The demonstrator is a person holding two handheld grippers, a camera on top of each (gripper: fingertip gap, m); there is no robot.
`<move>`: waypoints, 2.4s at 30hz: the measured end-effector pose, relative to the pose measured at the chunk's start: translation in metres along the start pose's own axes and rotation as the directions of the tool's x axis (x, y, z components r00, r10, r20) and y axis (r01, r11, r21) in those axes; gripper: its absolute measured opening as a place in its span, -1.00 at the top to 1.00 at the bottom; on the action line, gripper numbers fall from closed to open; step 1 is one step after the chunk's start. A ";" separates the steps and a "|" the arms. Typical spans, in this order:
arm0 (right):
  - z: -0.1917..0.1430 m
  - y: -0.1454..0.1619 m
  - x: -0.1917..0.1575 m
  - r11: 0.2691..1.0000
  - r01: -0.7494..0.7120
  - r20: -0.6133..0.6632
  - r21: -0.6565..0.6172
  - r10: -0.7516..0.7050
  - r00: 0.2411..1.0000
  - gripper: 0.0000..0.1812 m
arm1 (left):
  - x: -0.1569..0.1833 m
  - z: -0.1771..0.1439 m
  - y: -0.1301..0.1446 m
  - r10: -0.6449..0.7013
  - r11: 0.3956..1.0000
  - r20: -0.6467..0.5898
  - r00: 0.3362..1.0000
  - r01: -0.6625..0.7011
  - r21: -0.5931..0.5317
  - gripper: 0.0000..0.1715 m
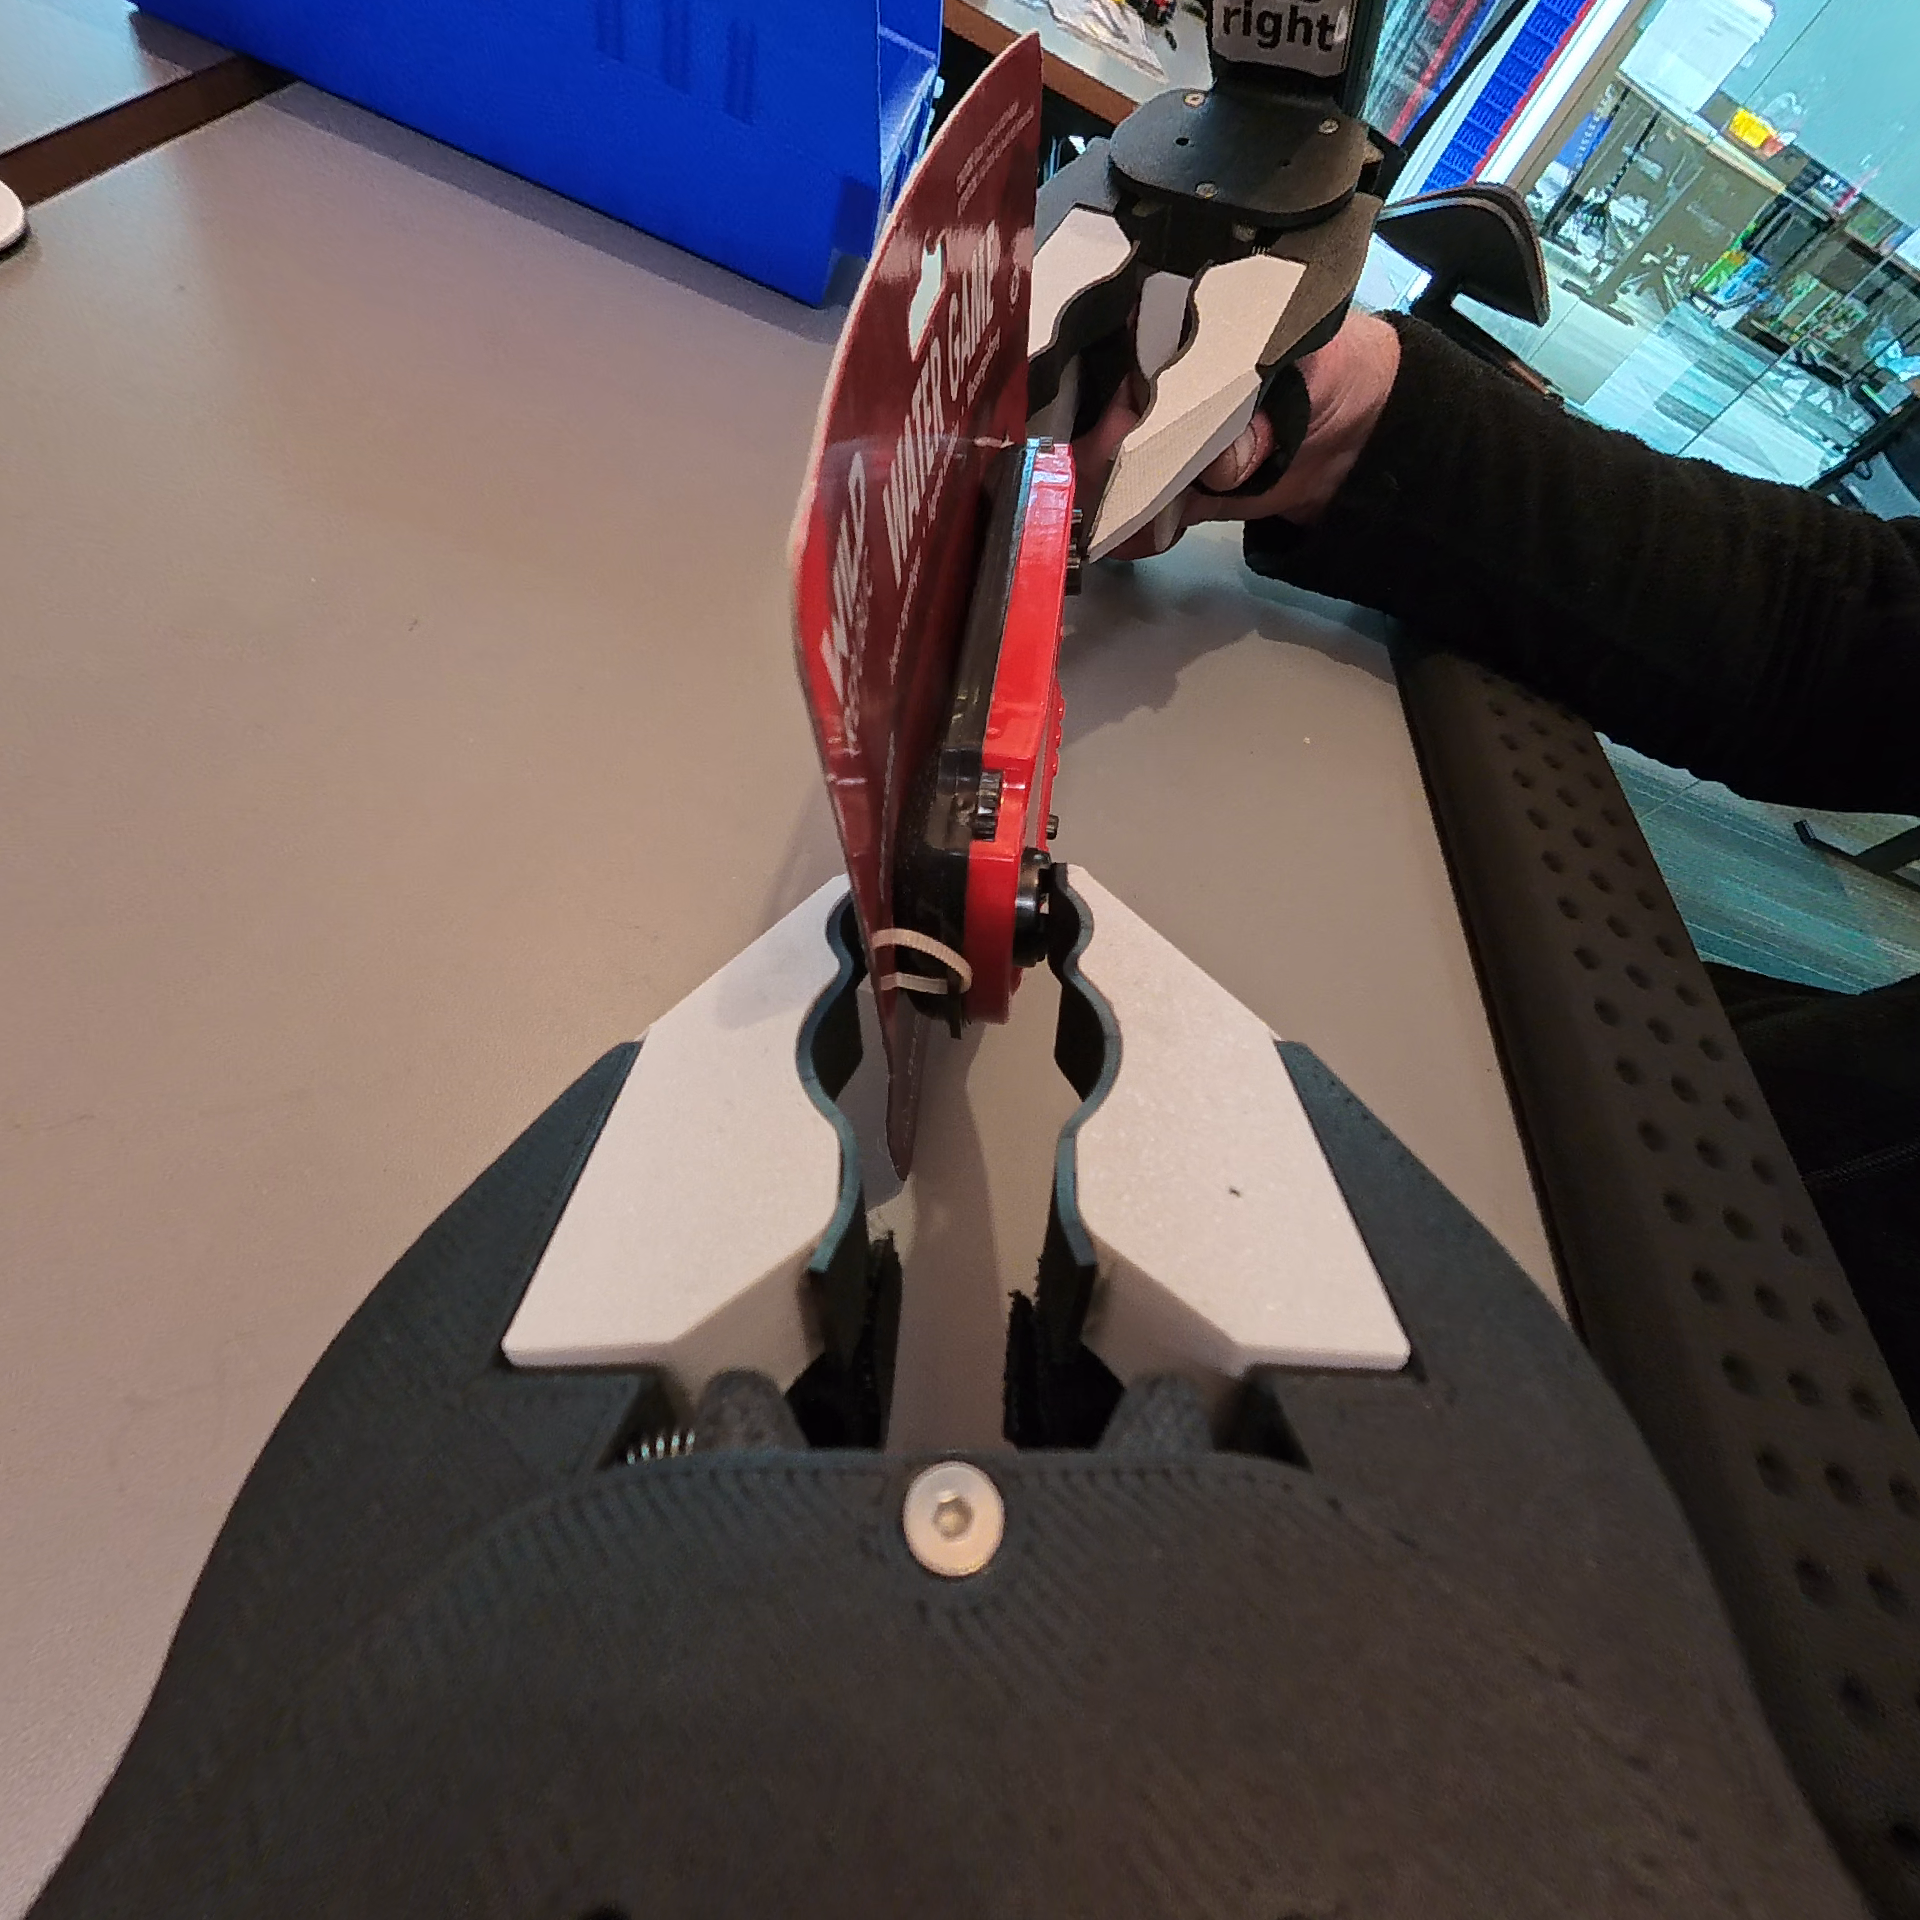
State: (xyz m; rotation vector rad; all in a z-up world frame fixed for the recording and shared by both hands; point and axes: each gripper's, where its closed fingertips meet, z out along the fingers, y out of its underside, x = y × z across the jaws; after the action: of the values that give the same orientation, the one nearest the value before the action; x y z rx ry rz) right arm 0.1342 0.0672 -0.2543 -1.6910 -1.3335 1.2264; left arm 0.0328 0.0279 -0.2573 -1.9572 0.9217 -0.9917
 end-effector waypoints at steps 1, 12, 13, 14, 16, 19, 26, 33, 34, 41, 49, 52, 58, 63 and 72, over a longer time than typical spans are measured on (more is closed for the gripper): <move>0.000 0.000 0.000 1.000 0.000 0.000 0.000 0.000 1.000 0.65 | 0.000 0.000 0.000 0.000 1.000 0.000 1.000 0.000 0.000 0.63; -0.001 0.001 -0.001 1.000 0.015 0.000 -0.017 -0.015 1.000 0.71 | -0.001 0.001 0.000 0.000 1.000 0.004 1.000 0.000 -0.001 0.62; -0.001 0.001 -0.001 1.000 0.011 0.001 -0.019 -0.011 1.000 0.71 | -0.001 0.001 0.000 0.001 1.000 0.006 1.000 -0.001 -0.002 0.62; -0.001 0.001 -0.001 1.000 0.010 0.002 -0.022 -0.010 1.000 0.72 | -0.001 0.001 0.000 0.000 1.000 0.005 1.000 0.000 -0.001 0.62; -0.001 0.001 -0.001 1.000 0.009 -0.001 -0.022 -0.009 1.000 0.72 | -0.001 0.001 0.000 0.002 1.000 0.006 1.000 -0.002 -0.002 0.62; -0.001 0.001 -0.001 1.000 0.000 0.002 -0.015 0.000 1.000 0.70 | 0.000 0.001 0.000 0.003 1.000 0.003 1.000 -0.003 -0.003 0.62; -0.001 0.002 0.000 1.000 -0.015 0.009 -0.004 0.015 1.000 0.64 | 0.002 0.003 0.000 0.006 1.000 -0.007 1.000 -0.006 -0.008 0.64; -0.004 -0.007 -0.002 0.997 -0.075 0.033 0.023 0.074 0.997 0.67 | 0.003 0.001 -0.002 -0.059 0.998 -0.054 0.997 0.060 0.019 0.65; -0.004 -0.009 -0.002 0.994 -0.104 0.040 0.027 0.103 0.994 0.67 | 0.004 0.001 -0.004 -0.086 0.996 -0.069 0.994 0.088 0.027 0.65; -0.003 -0.004 -0.002 0.960 -0.279 0.137 -0.030 0.281 0.950 0.67 | 0.007 -0.004 -0.016 -0.240 0.964 -0.158 0.958 0.254 0.074 0.67; 0.002 -0.008 0.002 0.987 -0.150 0.064 -0.053 0.153 0.986 0.73 | 0.000 -0.003 -0.019 -0.240 0.964 -0.123 0.963 0.252 0.088 0.67; 0.003 -0.010 0.002 0.988 -0.148 0.064 -0.039 0.150 0.987 0.74 | 0.001 -0.005 -0.022 -0.228 0.965 -0.126 0.965 0.242 0.103 0.68; 0.000 -0.011 0.003 0.988 -0.153 0.069 -0.016 0.154 0.986 0.72 | 0.003 -0.003 -0.023 -0.218 0.968 -0.120 0.968 0.230 0.096 0.67; 0.000 -0.012 0.003 0.986 -0.166 0.072 0.003 0.165 0.984 0.67 | 0.004 -0.003 -0.023 -0.214 0.970 -0.121 0.969 0.226 0.095 0.67; 0.000 -0.011 0.005 0.986 -0.165 0.065 0.011 0.164 0.984 0.65 | 0.004 0.000 -0.020 -0.212 0.972 -0.115 0.970 0.222 0.079 0.68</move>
State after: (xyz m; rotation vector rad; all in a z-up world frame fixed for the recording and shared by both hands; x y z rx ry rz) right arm 0.1304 0.0746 -0.2462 -1.7927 -1.2373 1.3920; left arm 0.0399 0.0342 -0.2392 -1.9734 0.7143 -1.2506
